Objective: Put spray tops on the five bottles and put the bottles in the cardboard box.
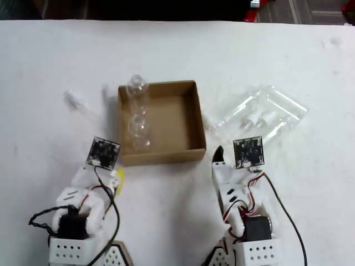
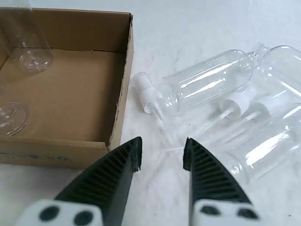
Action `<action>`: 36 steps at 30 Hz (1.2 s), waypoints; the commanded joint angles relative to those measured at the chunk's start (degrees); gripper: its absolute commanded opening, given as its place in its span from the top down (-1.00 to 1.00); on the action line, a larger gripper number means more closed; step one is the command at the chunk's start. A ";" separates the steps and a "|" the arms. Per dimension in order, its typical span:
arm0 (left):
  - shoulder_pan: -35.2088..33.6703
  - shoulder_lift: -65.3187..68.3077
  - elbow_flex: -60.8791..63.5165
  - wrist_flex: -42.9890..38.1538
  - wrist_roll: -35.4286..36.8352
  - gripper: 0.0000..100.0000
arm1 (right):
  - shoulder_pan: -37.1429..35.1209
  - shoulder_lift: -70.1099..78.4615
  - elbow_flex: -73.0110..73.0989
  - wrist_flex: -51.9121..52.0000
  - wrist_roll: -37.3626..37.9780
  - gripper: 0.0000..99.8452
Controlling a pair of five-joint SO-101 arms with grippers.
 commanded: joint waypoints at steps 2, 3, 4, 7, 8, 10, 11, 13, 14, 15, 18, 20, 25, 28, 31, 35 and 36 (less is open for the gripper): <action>-0.66 -0.66 -0.18 0.09 -0.62 0.69 | -0.31 0.04 0.53 0.22 0.00 0.73; -0.66 -0.66 -0.18 0.00 -0.62 0.69 | -0.13 0.04 0.53 0.22 0.00 0.73; -0.66 -0.66 -0.18 0.00 -0.70 0.69 | -0.04 0.04 0.53 0.22 0.00 0.73; -0.75 -0.66 -0.18 0.53 -0.88 0.69 | 2.68 -0.31 0.53 -0.40 0.00 0.73; -0.75 -0.66 -0.18 0.97 -0.88 0.69 | 4.09 -0.31 0.53 -1.01 0.00 0.73; -0.75 -0.66 -0.18 4.75 -0.88 0.69 | 6.46 -0.31 0.53 -3.30 0.00 0.73; -0.75 -0.66 -0.18 7.21 -0.97 0.69 | 7.34 -0.31 0.53 -4.00 0.00 0.73; -0.75 -0.66 -0.18 9.49 -0.88 0.69 | 8.66 -0.31 0.53 -4.35 0.00 0.73; -0.75 -0.66 -0.18 9.23 -0.79 0.69 | 9.19 -0.31 0.53 -4.53 0.00 0.73; -0.75 -0.66 -0.18 9.23 -0.70 0.69 | 9.71 -0.31 0.53 -5.32 0.00 0.73; -0.75 -0.66 -0.18 9.23 -0.70 0.69 | 12.97 -0.31 0.53 -7.69 -0.09 0.73; -0.75 -0.66 -0.18 9.23 -0.62 0.69 | 15.78 -0.31 0.53 -9.19 -0.09 0.73; -0.48 -0.66 -0.18 9.23 -0.62 0.69 | 20.00 -0.31 0.53 -9.80 -0.09 0.73; -0.40 -0.66 -0.18 9.23 -0.62 0.69 | 19.82 -0.31 0.53 -9.98 2.99 0.73; -0.40 -0.66 -0.18 9.23 -0.62 0.69 | 19.74 -0.31 0.35 -11.56 11.69 0.73; -0.57 -0.57 -0.18 9.14 -0.53 0.69 | 19.03 -0.04 -2.46 -11.47 16.62 0.73; -0.66 -0.57 -0.18 9.14 -0.44 0.70 | 18.86 -0.04 -4.31 -10.15 18.11 0.73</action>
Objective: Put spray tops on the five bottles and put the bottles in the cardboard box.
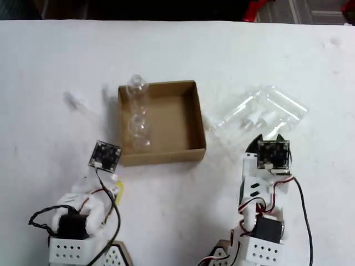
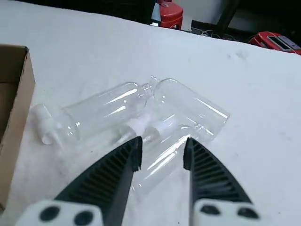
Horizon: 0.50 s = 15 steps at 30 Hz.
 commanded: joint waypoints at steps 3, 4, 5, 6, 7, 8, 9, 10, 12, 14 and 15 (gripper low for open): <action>-0.31 -0.57 -0.18 0.09 -0.09 0.90 | -0.48 0.13 -11.08 4.97 5.45 0.73; -0.13 -0.57 -0.18 0.09 -0.09 0.98 | -0.57 0.22 -13.89 6.81 5.45 0.73; -0.22 -0.57 -0.18 0.09 -0.09 0.95 | -0.66 0.57 -16.70 8.75 5.36 0.73; -0.31 -0.57 -0.18 0.09 -0.09 0.90 | -0.75 1.54 -19.52 10.42 5.27 0.73; -0.31 -0.57 -0.18 0.09 -0.09 0.91 | -1.45 3.12 -22.07 11.56 5.45 0.73; -0.31 -0.57 -0.18 0.09 -0.09 0.94 | -2.07 5.32 -24.44 12.35 5.54 0.73; -0.31 -0.57 -0.18 0.09 -0.09 0.96 | -2.42 8.04 -26.73 12.53 5.63 0.73; -0.31 -0.57 -0.18 0.09 -0.09 0.95 | -2.68 11.56 -29.01 12.62 5.63 0.73; -0.31 -0.57 -0.18 0.09 -0.09 0.95 | -2.68 20.00 -34.46 12.62 5.63 0.73; -0.31 -0.57 -0.18 0.09 0.00 0.95 | -2.59 29.85 -40.88 12.97 5.71 0.73; -0.40 -0.57 -0.18 0.09 0.53 0.95 | -2.51 35.21 -44.31 13.14 5.71 0.73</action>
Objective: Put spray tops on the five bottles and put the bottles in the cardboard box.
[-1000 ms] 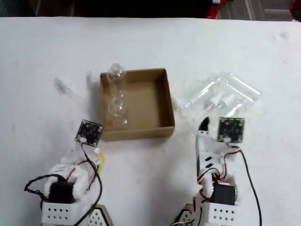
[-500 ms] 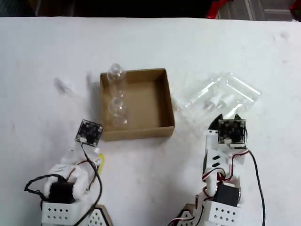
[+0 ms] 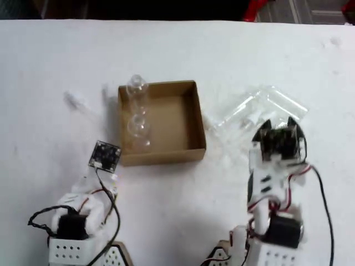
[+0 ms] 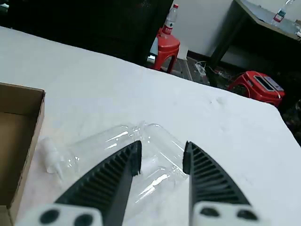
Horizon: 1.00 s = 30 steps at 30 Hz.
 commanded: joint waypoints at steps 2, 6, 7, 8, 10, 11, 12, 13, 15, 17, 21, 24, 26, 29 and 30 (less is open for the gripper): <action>-0.40 -0.57 -0.18 0.18 4.13 0.95 | -0.57 24.40 -17.14 2.33 3.08 0.73; -1.54 -0.57 -0.18 0.09 8.62 0.95 | -0.40 43.47 -31.38 8.13 10.73 0.73; -2.51 -0.57 -0.18 0.09 8.62 0.95 | -0.31 47.78 -35.16 9.36 11.78 0.73; -3.38 -0.57 -0.18 0.09 8.62 0.95 | 0.22 52.00 -38.86 10.68 12.40 0.73; -4.35 -0.57 -0.18 0.09 8.62 0.95 | 1.10 59.82 -46.59 12.44 11.96 0.73; -4.44 -0.57 -0.18 0.09 8.62 0.95 | 1.27 63.52 -50.64 13.14 11.16 0.73; -4.35 -0.57 -0.18 0.09 8.62 0.95 | 1.63 67.03 -54.59 13.85 9.93 0.73; -4.26 -0.57 -0.18 0.09 8.62 0.95 | 1.80 70.55 -58.46 14.55 8.44 0.73; -4.09 -0.57 -0.18 0.09 8.62 0.95 | 1.54 77.58 -66.46 16.40 7.56 0.73; -4.09 -0.57 -0.18 0.09 8.70 0.95 | 0.84 85.05 -74.55 18.51 10.55 0.73; -4.09 -0.57 -0.18 0.09 8.79 0.95 | 0.66 100.53 -89.93 23.78 20.13 0.73; -4.09 -0.57 -0.18 0.09 8.97 0.95 | 0.84 111.52 -101.01 28.18 24.35 0.73; -4.09 -0.57 -0.18 0.09 8.97 0.95 | 0.75 118.11 -108.75 30.99 24.88 0.73; -4.09 -0.57 -0.18 0.09 9.05 0.95 | 0.48 127.08 -120.97 35.12 24.97 0.73; -4.09 -0.57 -0.18 0.09 9.05 0.95 | 0.48 129.80 -124.84 36.18 24.97 0.73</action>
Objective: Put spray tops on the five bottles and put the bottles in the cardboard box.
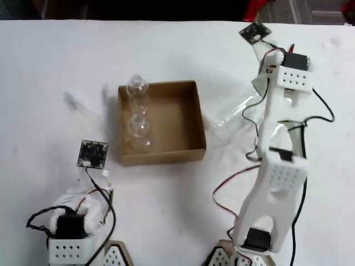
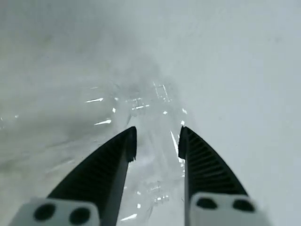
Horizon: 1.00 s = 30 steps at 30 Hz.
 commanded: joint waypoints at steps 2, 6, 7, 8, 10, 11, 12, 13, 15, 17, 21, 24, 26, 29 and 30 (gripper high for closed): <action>-0.75 -0.57 -0.18 0.09 1.14 0.95 | -0.40 10.95 -19.96 4.88 2.02 0.73; -0.75 -0.57 -0.18 0.09 1.14 0.95 | -0.04 20.00 -30.77 7.34 6.51 0.73; -0.75 -0.57 -0.18 0.09 1.14 0.95 | 0.04 21.85 -33.05 7.60 6.59 0.73; -0.75 -0.57 -0.18 0.09 1.14 0.95 | 0.04 23.34 -34.90 7.60 6.68 0.73; -0.75 -0.57 -0.18 0.09 1.14 0.95 | 0.04 25.63 -37.45 7.60 6.68 0.73; -0.75 -0.57 -0.18 0.09 1.14 0.95 | 0.04 26.33 -37.89 7.60 6.77 0.73; -0.75 -0.57 -0.18 0.09 1.14 0.95 | 0.04 26.95 -38.15 7.60 6.77 0.73; -0.75 -0.57 -0.18 0.09 1.14 0.95 | 0.04 27.12 -38.15 7.60 6.77 0.73; -0.75 -0.57 -0.18 0.09 1.14 0.95 | 0.04 27.30 -37.98 7.60 6.86 0.73; -0.75 -0.57 -0.18 0.09 1.14 0.95 | 0.57 27.30 -37.98 7.60 6.86 0.73; -0.75 -0.57 -0.18 0.09 1.14 0.95 | 1.63 27.65 -37.89 8.13 7.03 0.74; -0.75 -0.57 -0.18 0.09 1.14 0.95 | 1.80 27.74 -37.89 10.51 11.52 0.74; -0.75 -0.57 -0.18 0.09 1.14 0.95 | 1.89 27.65 -37.89 10.95 12.31 0.73; -0.75 -0.57 -0.18 0.09 1.14 0.95 | 1.98 27.65 -38.15 10.95 12.40 0.74; -0.75 -0.57 -0.18 0.09 1.14 0.95 | 2.07 27.65 -38.07 10.95 12.40 0.74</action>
